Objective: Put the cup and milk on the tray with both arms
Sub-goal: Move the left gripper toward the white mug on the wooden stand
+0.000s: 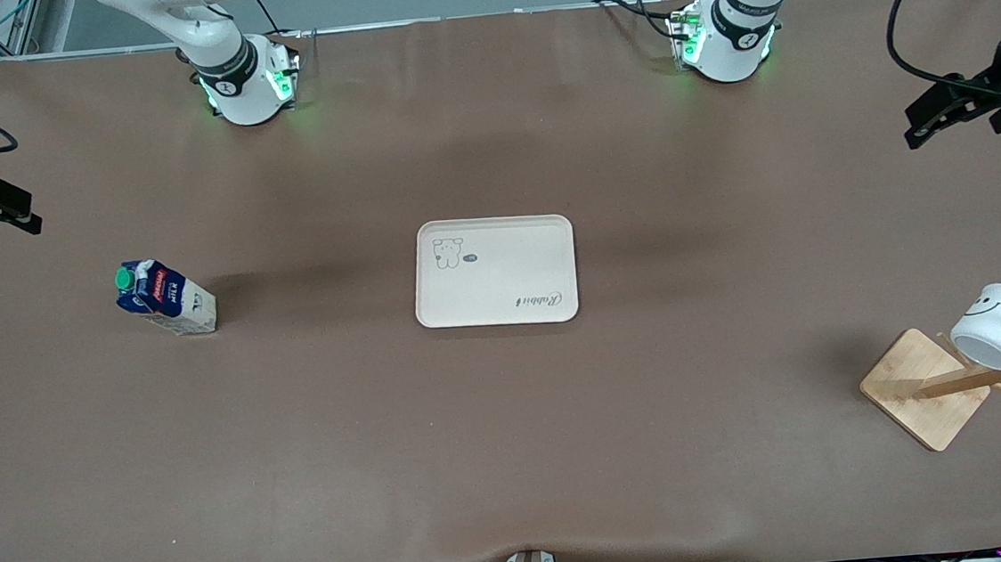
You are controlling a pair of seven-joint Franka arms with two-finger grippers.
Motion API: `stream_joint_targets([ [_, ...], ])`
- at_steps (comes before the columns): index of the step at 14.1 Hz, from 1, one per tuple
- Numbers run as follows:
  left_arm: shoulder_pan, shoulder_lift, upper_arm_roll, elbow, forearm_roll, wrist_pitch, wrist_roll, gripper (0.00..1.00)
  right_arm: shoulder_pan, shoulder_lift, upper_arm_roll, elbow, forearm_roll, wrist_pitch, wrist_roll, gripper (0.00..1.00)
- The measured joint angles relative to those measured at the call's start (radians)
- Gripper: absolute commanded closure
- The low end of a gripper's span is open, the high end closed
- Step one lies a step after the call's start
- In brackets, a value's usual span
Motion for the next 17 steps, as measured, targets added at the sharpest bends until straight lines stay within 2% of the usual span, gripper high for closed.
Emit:
stream_joint_targets([
  [4,0.113,0.008,0.025,-0.004,0.000,0.047,0.092,0.00,-0.001,0.001,-0.001,-0.002,0.000,0.000,0.000,0.00],
  [9,0.290,0.034,0.029,-0.155,-0.102,0.318,0.302,0.00,-0.004,0.001,-0.003,-0.003,0.000,0.000,0.000,0.00],
  [14,0.315,0.044,0.030,-0.289,-0.201,0.577,0.351,0.00,-0.006,0.002,-0.004,-0.003,0.000,0.000,0.000,0.00],
  [17,0.327,0.050,0.030,-0.371,-0.271,0.695,0.453,0.00,-0.006,0.002,-0.004,-0.003,0.000,0.000,0.000,0.00],
])
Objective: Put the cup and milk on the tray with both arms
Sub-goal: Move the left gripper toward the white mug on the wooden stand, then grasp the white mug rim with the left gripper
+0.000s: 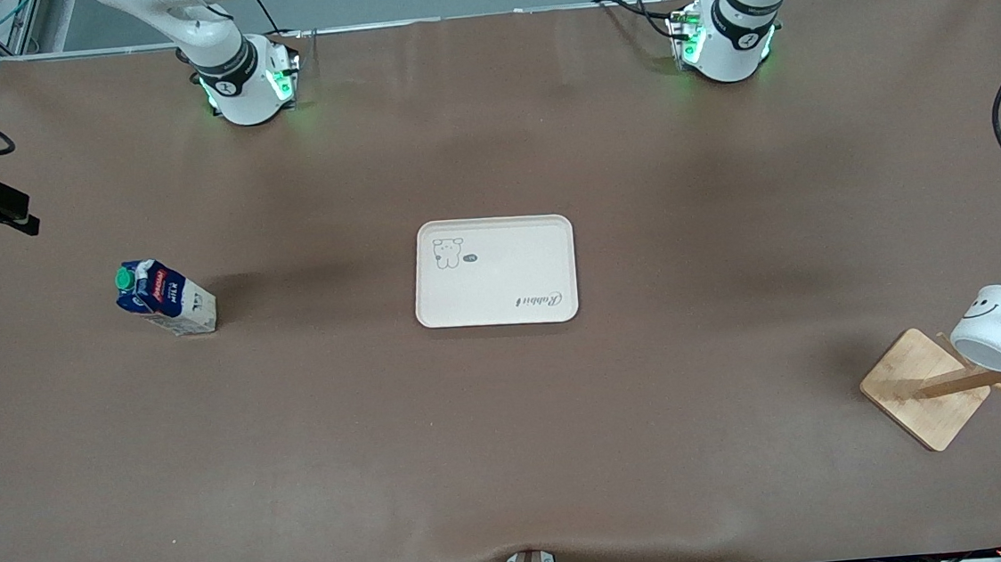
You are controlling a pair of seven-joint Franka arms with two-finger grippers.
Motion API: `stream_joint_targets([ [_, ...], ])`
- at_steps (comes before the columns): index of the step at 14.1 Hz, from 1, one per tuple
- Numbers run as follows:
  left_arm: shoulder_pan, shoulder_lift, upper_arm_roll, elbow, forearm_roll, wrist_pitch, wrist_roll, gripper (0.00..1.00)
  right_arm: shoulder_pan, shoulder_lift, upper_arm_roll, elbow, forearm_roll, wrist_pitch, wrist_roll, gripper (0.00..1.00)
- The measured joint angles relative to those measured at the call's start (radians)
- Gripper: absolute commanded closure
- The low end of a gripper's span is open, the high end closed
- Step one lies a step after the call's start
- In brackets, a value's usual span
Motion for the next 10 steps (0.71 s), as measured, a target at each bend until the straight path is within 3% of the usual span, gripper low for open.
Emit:
stream_joint_targets([
  [10,0.060,0.130,-0.001,-0.030,-0.346,0.160,0.375,0.01,0.000,0.001,-0.001,0.000,0.000,0.005,0.000,0.00],
])
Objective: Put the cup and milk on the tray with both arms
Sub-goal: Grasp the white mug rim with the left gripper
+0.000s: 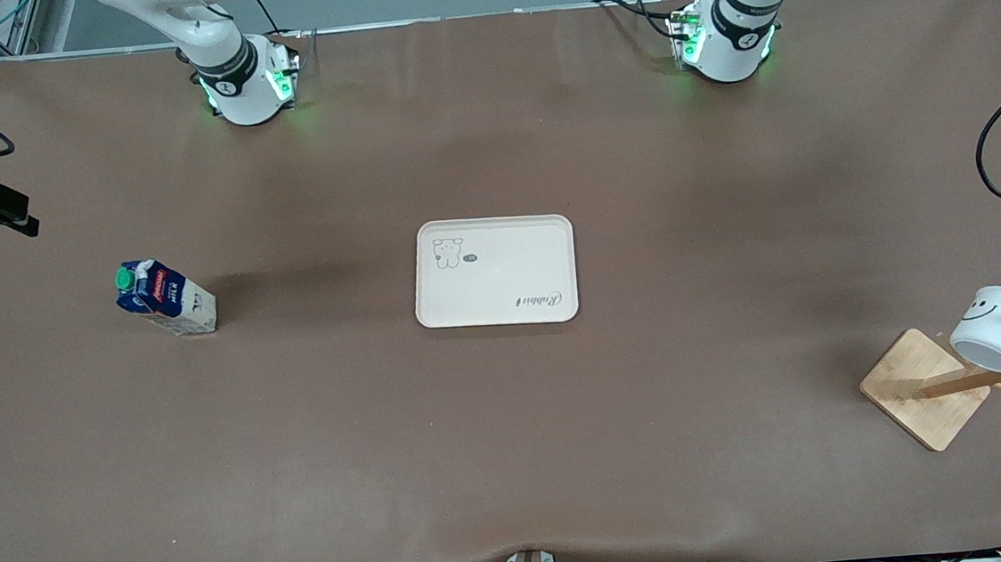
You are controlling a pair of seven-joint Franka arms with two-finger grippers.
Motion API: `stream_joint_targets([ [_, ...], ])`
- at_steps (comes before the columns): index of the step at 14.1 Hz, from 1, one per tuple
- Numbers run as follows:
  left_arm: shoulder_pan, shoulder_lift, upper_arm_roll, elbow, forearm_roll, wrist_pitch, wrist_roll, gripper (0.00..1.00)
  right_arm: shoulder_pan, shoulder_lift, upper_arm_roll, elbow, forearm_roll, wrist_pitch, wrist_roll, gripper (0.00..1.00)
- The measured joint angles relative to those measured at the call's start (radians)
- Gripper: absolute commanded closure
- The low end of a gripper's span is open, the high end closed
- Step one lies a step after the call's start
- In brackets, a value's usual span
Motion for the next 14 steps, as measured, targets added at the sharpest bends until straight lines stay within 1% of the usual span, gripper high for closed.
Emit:
stream_joint_targets([
  [2,0.000,0.015,-0.002,0.000,-0.062,0.012,0.041,0.09,0.000,0.000,0.000,0.000,0.000,0.001,0.000,0.00],
  [4,-0.001,0.025,-0.008,0.001,-0.110,0.038,0.081,0.12,0.000,0.000,0.000,0.000,0.000,0.001,0.000,0.00],
  [7,-0.005,0.045,-0.028,0.001,-0.130,0.090,0.088,0.14,-0.001,0.008,-0.001,0.000,0.000,0.001,0.000,0.00],
  [9,-0.006,0.061,-0.049,0.001,-0.132,0.126,0.088,0.19,-0.001,0.023,-0.001,0.000,0.000,0.004,0.000,0.00],
  [10,-0.006,0.067,-0.057,0.001,-0.133,0.137,0.088,0.26,-0.001,0.028,-0.001,0.000,0.000,0.006,0.000,0.00],
  [14,-0.007,0.073,-0.066,0.003,-0.134,0.154,0.088,0.62,-0.001,0.031,-0.001,0.001,0.000,0.007,0.000,0.00],
])
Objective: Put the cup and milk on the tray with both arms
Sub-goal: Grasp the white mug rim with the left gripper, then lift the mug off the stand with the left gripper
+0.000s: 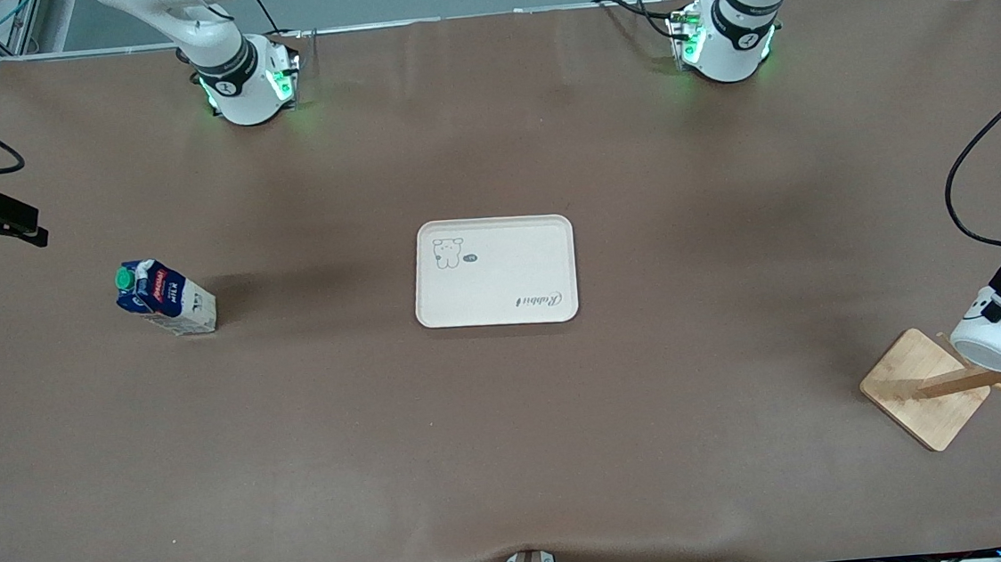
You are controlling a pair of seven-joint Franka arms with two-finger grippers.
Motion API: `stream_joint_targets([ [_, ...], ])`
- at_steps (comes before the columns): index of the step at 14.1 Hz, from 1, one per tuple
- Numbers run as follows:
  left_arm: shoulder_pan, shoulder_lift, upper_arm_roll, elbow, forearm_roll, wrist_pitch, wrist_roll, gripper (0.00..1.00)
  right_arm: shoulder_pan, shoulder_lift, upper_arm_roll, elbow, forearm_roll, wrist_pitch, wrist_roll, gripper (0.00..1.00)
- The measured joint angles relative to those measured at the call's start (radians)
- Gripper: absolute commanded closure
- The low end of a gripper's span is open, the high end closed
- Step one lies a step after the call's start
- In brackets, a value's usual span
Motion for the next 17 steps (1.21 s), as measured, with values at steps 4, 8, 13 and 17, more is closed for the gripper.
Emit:
stream_joint_targets([
  [4,-0.004,-0.004,-0.007,0.006,-0.007,-0.005,0.000,0.94,0.000,0.000,0.000,0.000,0.000,0.000,0.000,0.00],
  [8,-0.008,-0.010,-0.016,0.003,-0.010,-0.019,0.000,1.00,0.000,0.000,0.000,0.002,0.000,0.002,0.000,0.00],
  [13,-0.006,-0.020,-0.019,0.004,-0.010,-0.062,0.003,1.00,0.001,0.001,0.008,0.005,0.000,0.013,0.000,0.00],
  [17,0.010,-0.049,-0.017,0.005,-0.008,-0.174,0.005,1.00,-0.001,0.013,0.005,0.005,0.000,0.026,0.000,0.00],
])
